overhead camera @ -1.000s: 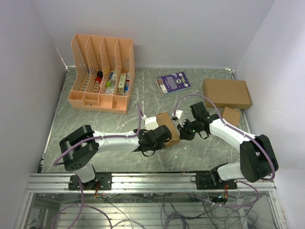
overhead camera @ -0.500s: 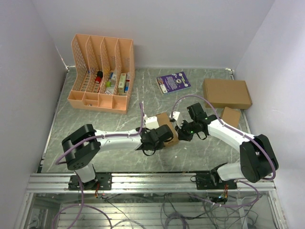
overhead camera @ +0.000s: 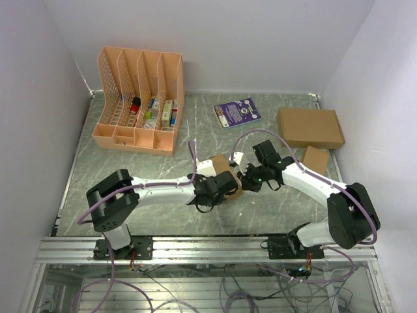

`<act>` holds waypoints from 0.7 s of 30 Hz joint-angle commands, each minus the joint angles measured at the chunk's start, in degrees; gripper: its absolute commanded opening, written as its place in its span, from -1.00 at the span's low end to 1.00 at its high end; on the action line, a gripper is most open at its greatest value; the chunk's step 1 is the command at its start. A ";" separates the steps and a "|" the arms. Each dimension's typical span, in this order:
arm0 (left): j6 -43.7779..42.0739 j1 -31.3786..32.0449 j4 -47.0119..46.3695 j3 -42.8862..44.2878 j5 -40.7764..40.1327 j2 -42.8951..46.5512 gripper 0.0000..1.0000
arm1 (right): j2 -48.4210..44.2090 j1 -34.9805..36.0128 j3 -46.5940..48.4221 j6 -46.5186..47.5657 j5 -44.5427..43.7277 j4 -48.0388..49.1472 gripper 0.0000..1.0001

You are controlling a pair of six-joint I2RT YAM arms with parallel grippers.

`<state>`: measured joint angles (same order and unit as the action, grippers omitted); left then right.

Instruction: Fold the paper box

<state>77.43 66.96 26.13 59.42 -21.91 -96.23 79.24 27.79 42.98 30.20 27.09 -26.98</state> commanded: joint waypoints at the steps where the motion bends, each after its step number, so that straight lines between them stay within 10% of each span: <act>1: 7.45 0.45 -10.11 4.21 -2.22 1.16 -0.86 | 0.99 2.86 0.87 -1.98 7.40 0.44 -0.93; 21: 8.48 -0.16 -10.41 -4.85 -0.85 5.60 -0.85 | 1.01 0.77 1.94 -5.41 0.44 1.57 -0.73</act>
<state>86.52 67.00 24.73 55.72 -23.62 -93.71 81.06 28.62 44.23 27.14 25.41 -26.04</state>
